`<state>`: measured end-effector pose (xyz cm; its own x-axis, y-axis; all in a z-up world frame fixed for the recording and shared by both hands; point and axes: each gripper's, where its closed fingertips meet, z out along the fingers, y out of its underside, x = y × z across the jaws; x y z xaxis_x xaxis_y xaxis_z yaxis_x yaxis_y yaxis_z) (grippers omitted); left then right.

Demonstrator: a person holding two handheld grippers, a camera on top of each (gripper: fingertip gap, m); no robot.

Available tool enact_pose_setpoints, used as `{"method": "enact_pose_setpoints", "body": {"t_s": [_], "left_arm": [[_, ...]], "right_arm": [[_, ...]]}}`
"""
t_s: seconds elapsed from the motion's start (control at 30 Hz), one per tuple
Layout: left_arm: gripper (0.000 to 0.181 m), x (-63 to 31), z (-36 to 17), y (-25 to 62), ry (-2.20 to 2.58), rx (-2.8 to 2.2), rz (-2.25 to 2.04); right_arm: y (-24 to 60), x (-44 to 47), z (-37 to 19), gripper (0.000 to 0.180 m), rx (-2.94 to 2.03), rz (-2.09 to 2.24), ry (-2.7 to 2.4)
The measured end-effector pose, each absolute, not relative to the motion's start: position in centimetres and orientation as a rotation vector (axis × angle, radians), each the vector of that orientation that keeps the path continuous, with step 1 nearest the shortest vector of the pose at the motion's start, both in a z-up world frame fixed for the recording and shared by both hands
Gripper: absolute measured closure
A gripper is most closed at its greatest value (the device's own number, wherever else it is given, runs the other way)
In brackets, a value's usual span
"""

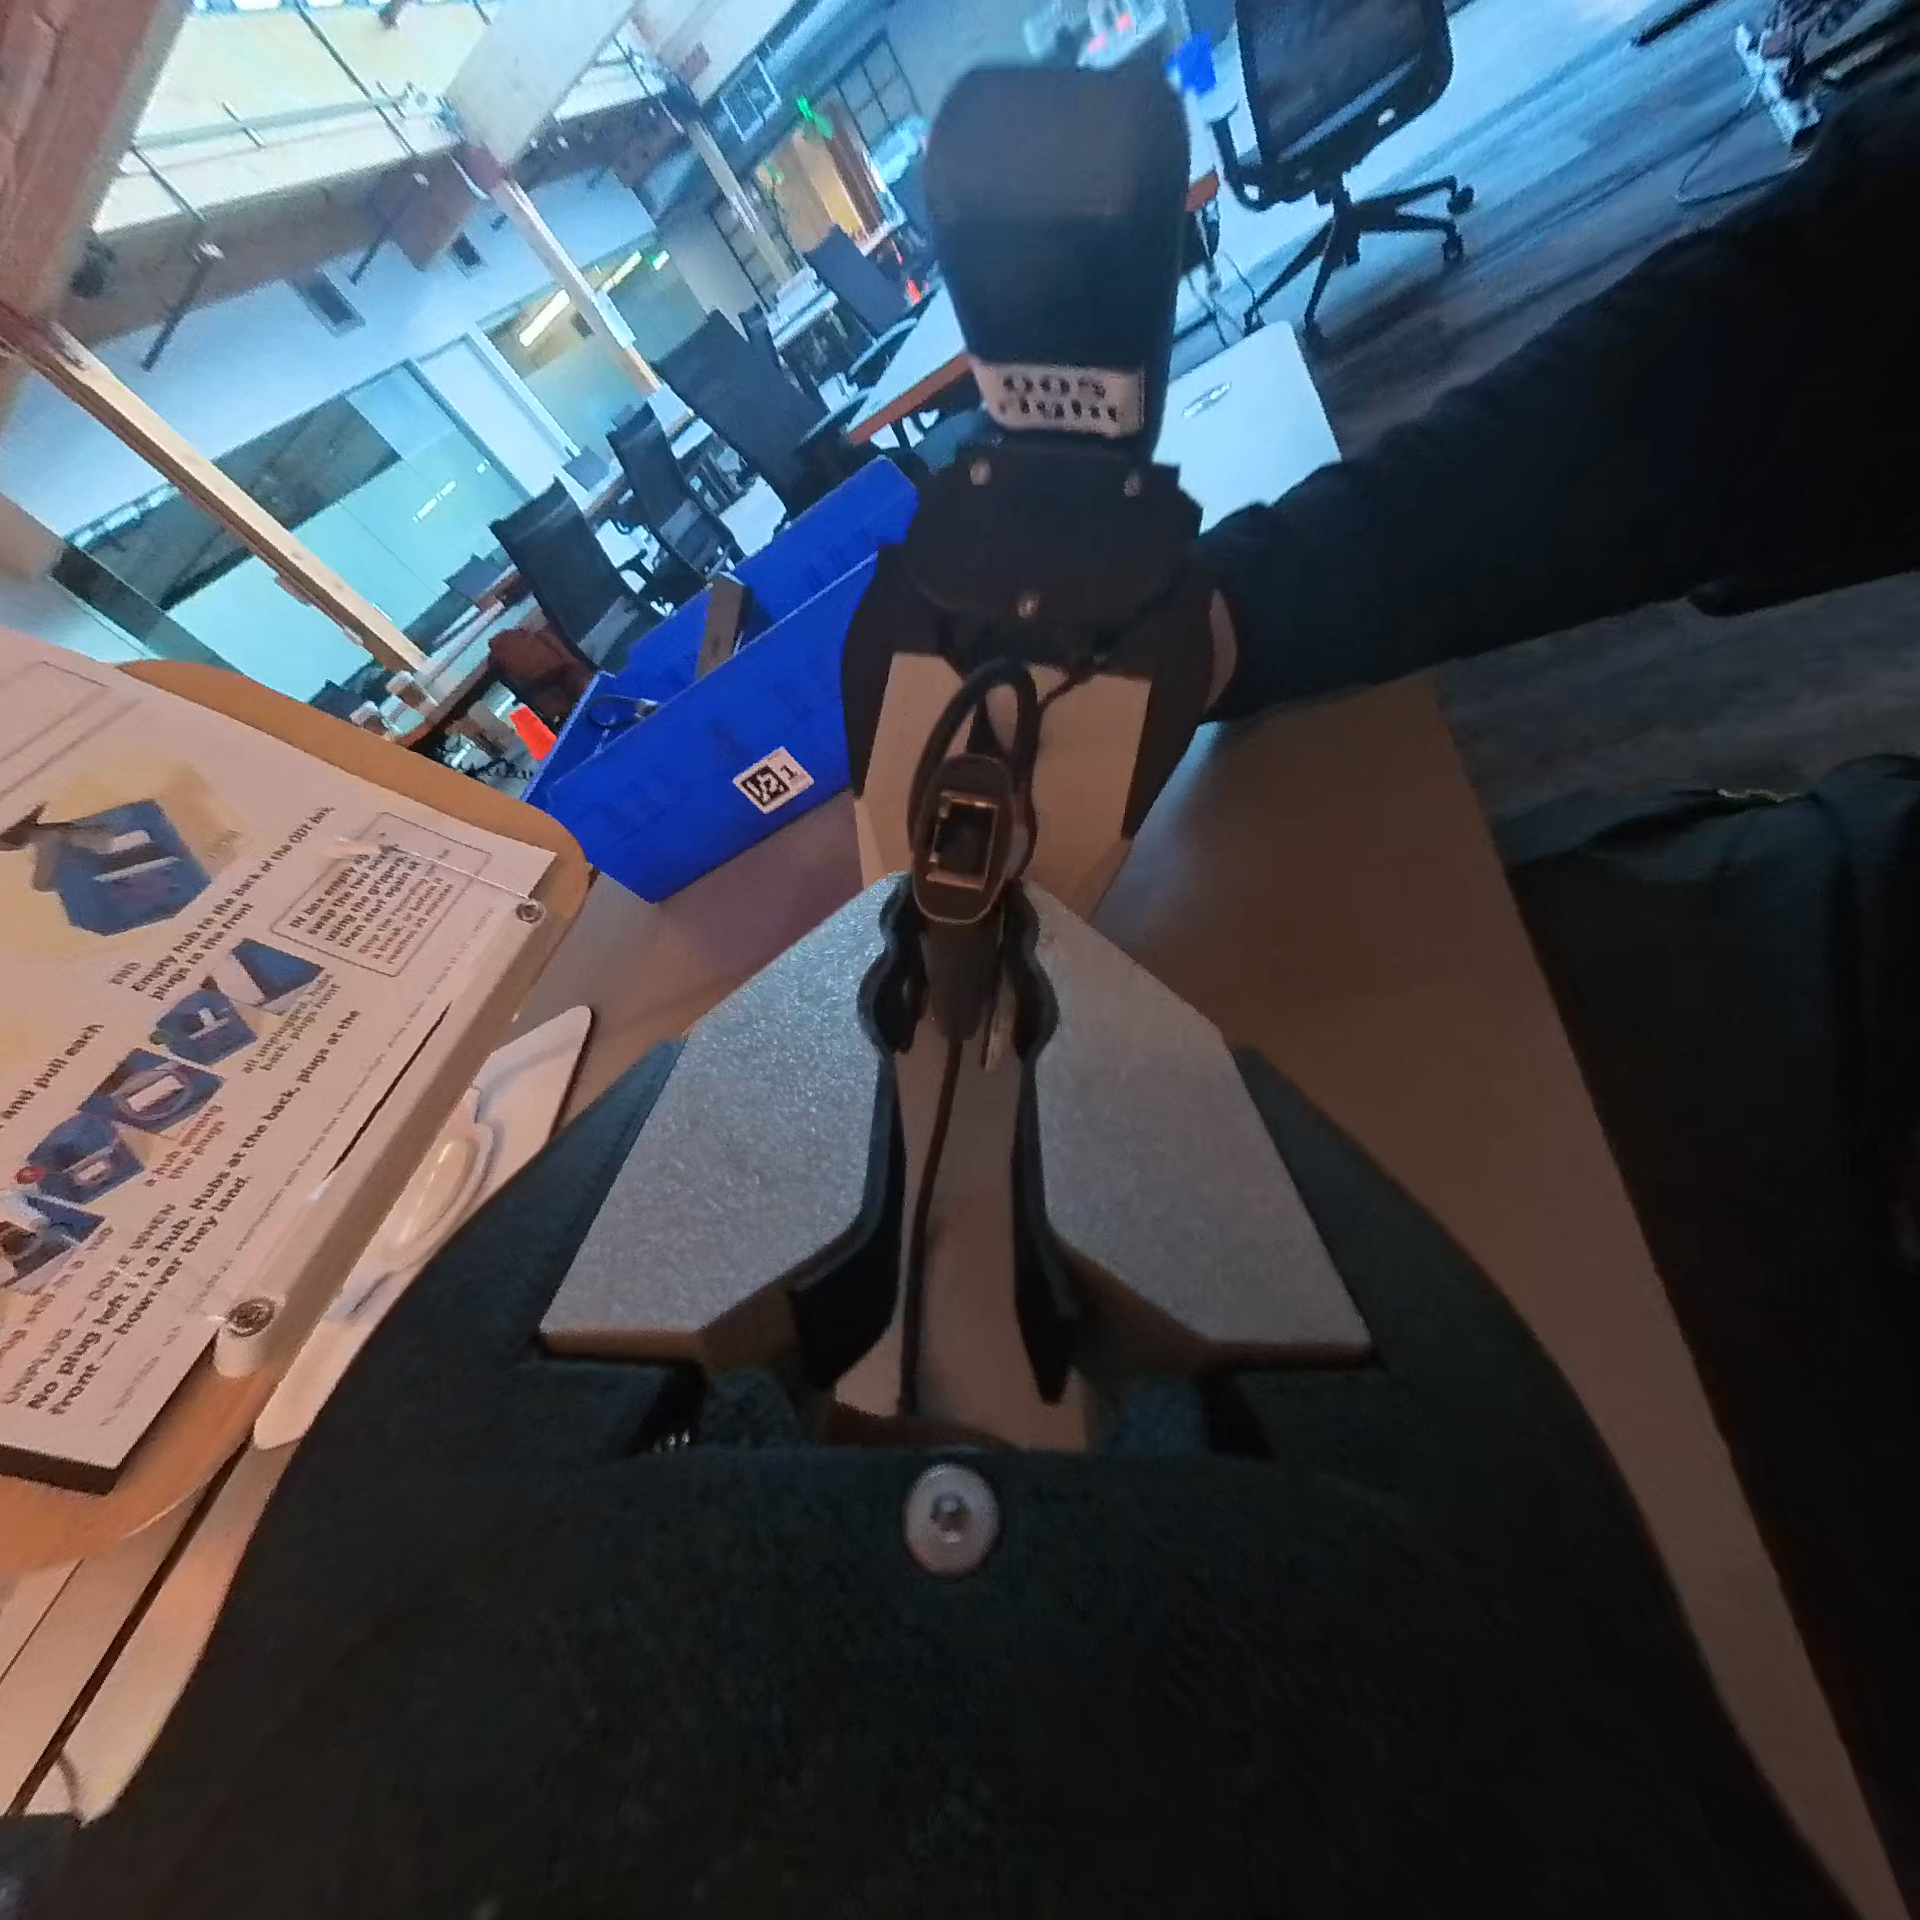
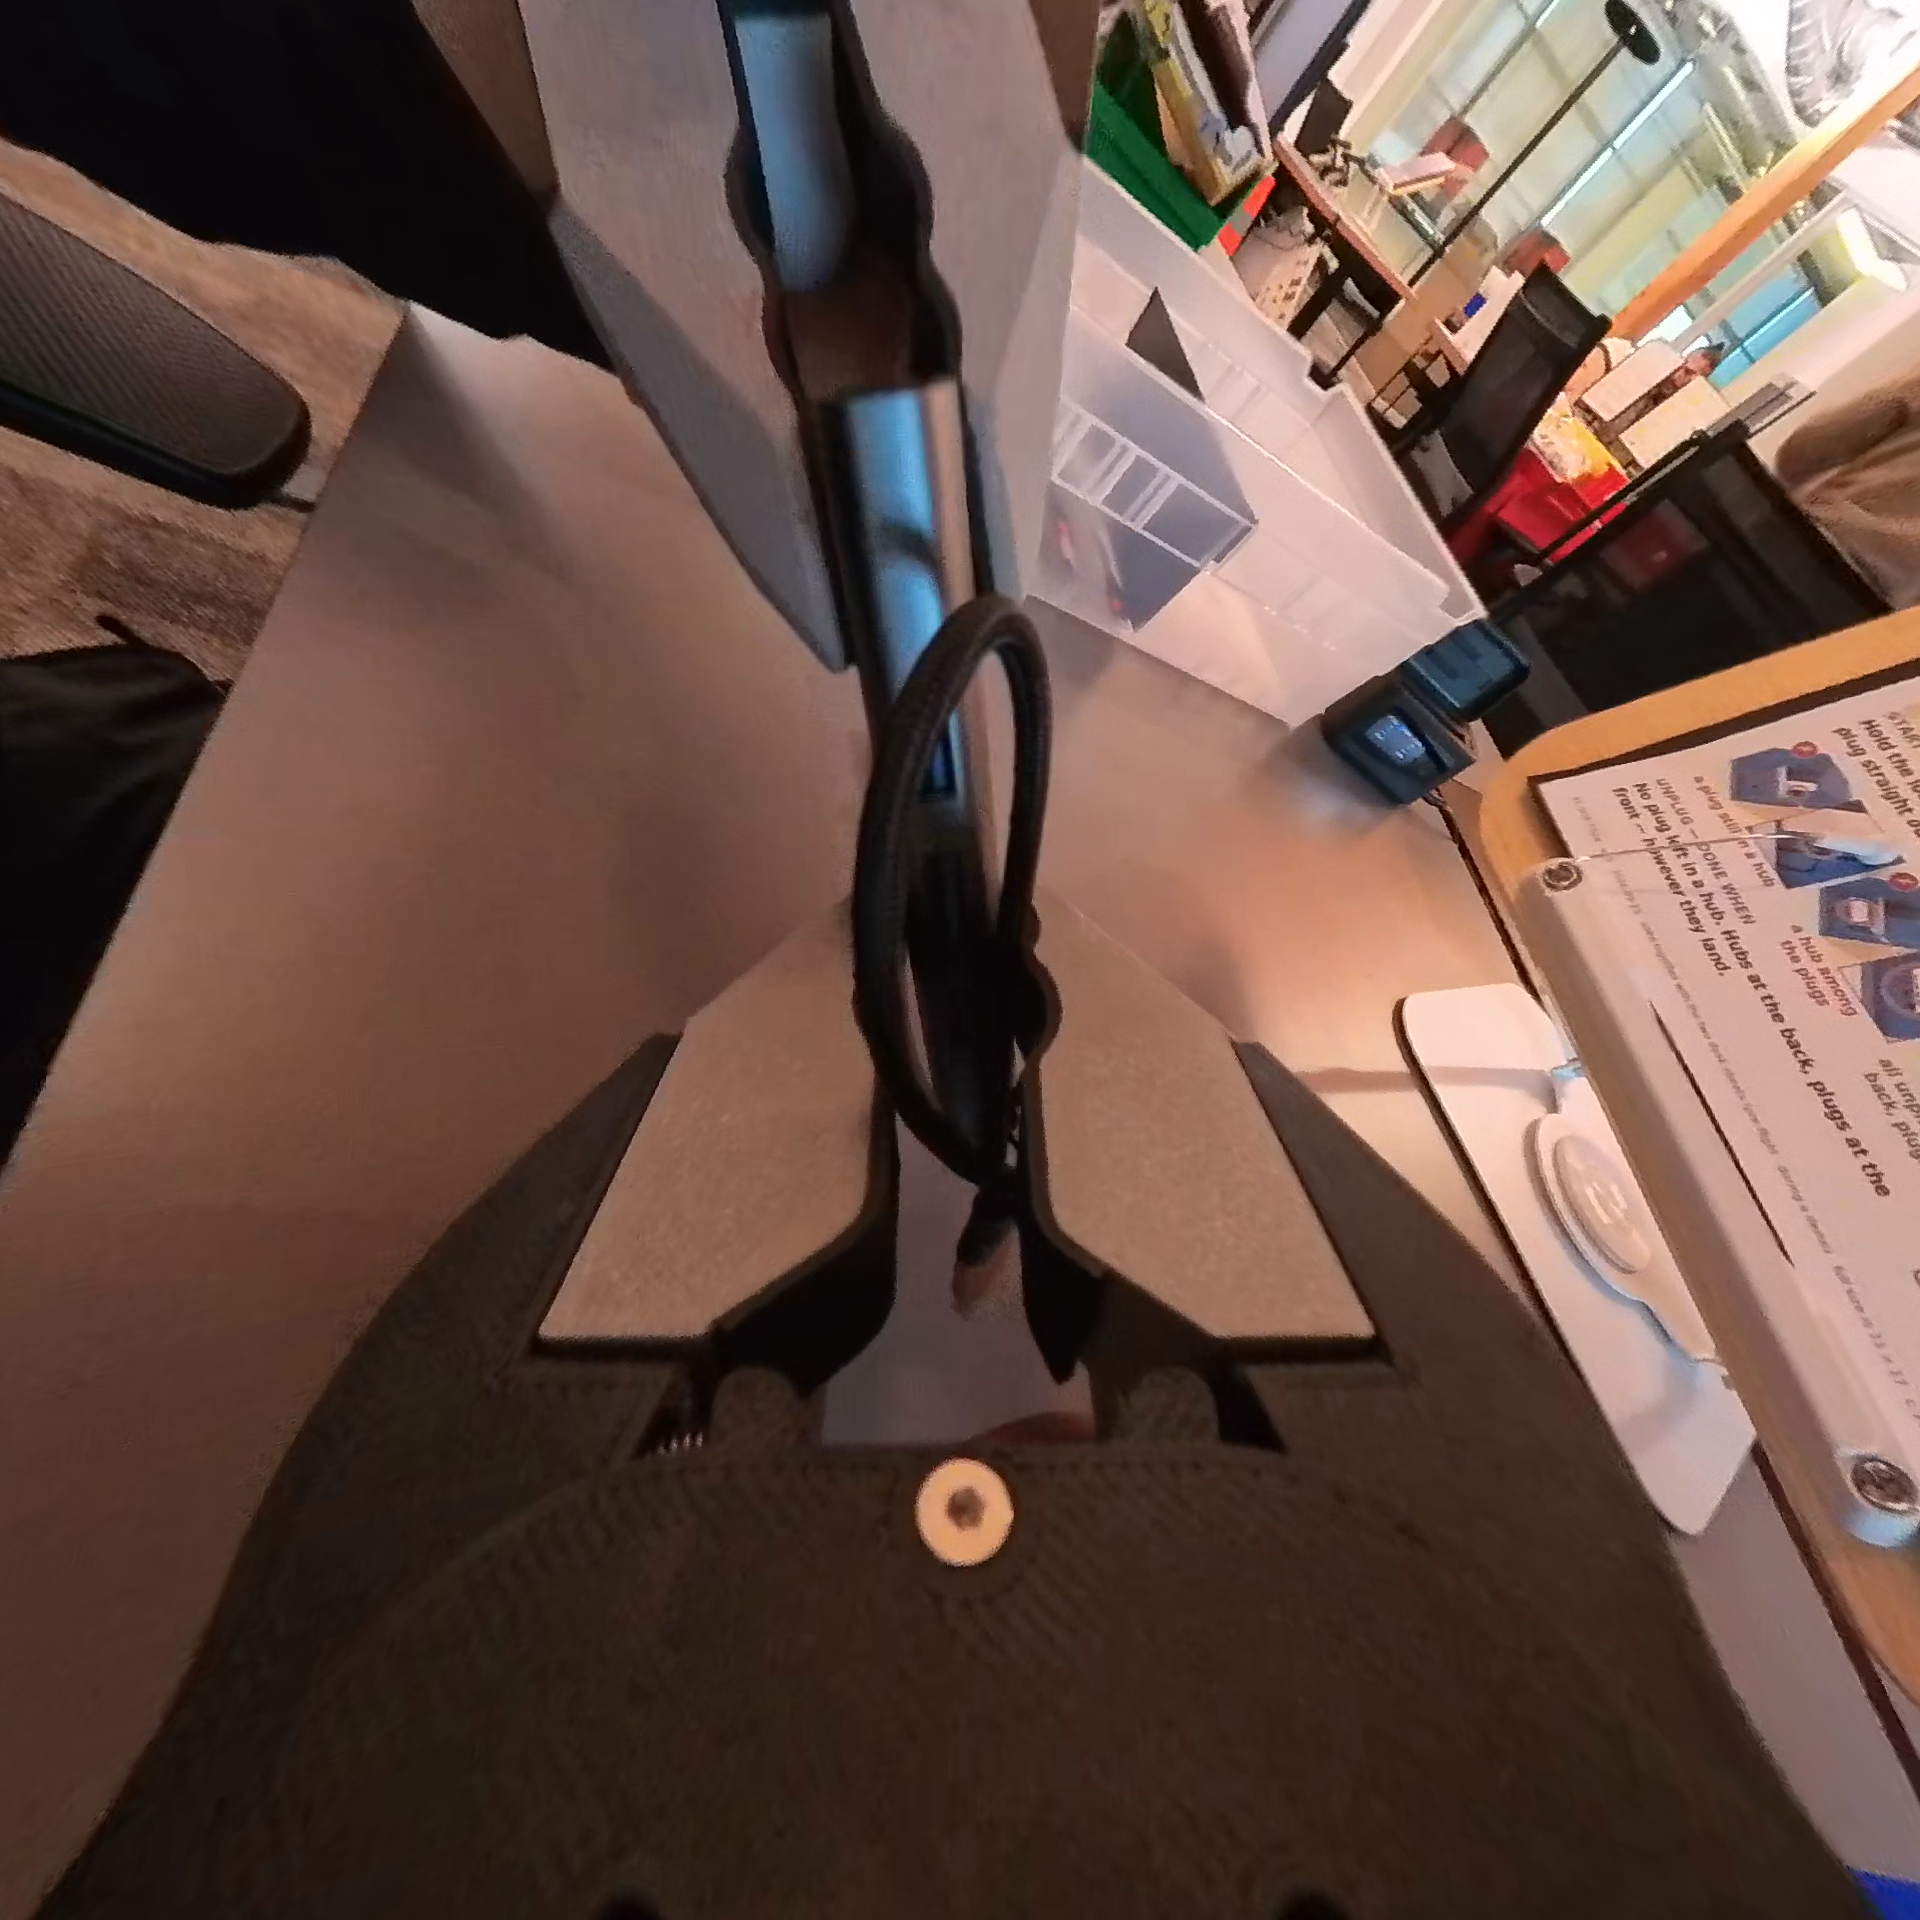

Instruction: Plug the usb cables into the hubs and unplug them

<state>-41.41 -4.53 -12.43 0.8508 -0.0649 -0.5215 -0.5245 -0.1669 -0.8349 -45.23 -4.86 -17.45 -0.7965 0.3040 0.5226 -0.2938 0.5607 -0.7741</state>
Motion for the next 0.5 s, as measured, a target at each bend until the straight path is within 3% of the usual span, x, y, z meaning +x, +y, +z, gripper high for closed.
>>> {"method": "enact_pose_setpoints", "body": {"t_s": [0.5], "left_arm": [[0.167, -41.9, -11.7, -5.7, 0.326, -1.628, 0.272]], "right_arm": [[-5.2, -45.1, -17.7, 0.165, -0.048, 1.251, -2.213]]}}
